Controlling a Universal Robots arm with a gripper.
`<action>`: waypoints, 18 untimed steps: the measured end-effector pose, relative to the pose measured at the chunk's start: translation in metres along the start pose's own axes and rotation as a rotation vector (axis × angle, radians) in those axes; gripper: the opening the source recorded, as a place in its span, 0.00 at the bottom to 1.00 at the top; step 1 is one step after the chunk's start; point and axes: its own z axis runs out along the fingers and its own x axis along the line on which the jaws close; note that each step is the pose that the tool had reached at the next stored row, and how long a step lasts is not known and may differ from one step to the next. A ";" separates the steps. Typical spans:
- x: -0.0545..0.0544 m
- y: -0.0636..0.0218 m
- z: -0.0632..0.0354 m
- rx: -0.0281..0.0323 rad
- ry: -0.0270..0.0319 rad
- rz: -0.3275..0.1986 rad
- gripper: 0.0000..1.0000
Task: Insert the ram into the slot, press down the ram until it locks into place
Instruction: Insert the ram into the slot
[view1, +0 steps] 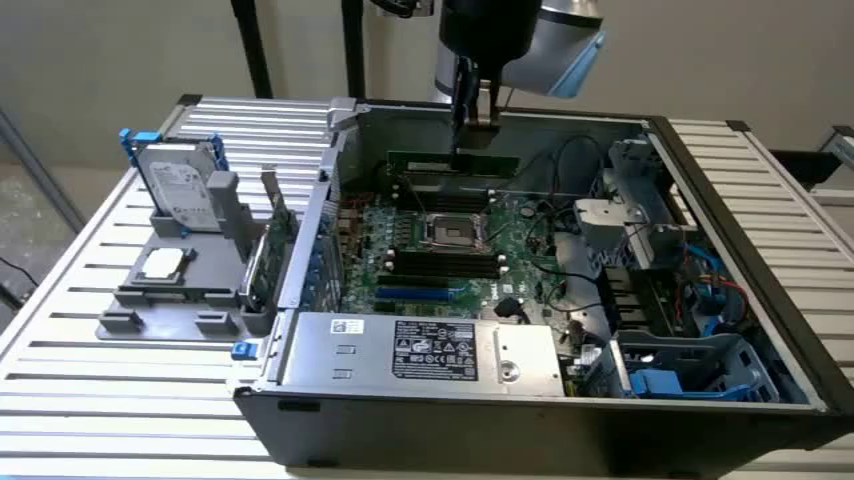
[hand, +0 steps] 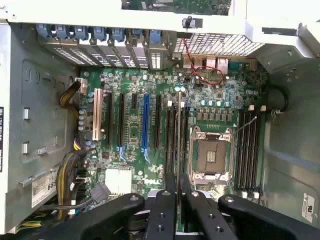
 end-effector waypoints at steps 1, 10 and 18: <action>0.000 0.0000 0.0000 0.0000 0.0001 0.000 0.14; 0.000 0.0000 0.0000 0.0000 0.0000 0.000 0.14; 0.000 -0.0001 0.0027 0.0025 0.0003 0.000 0.14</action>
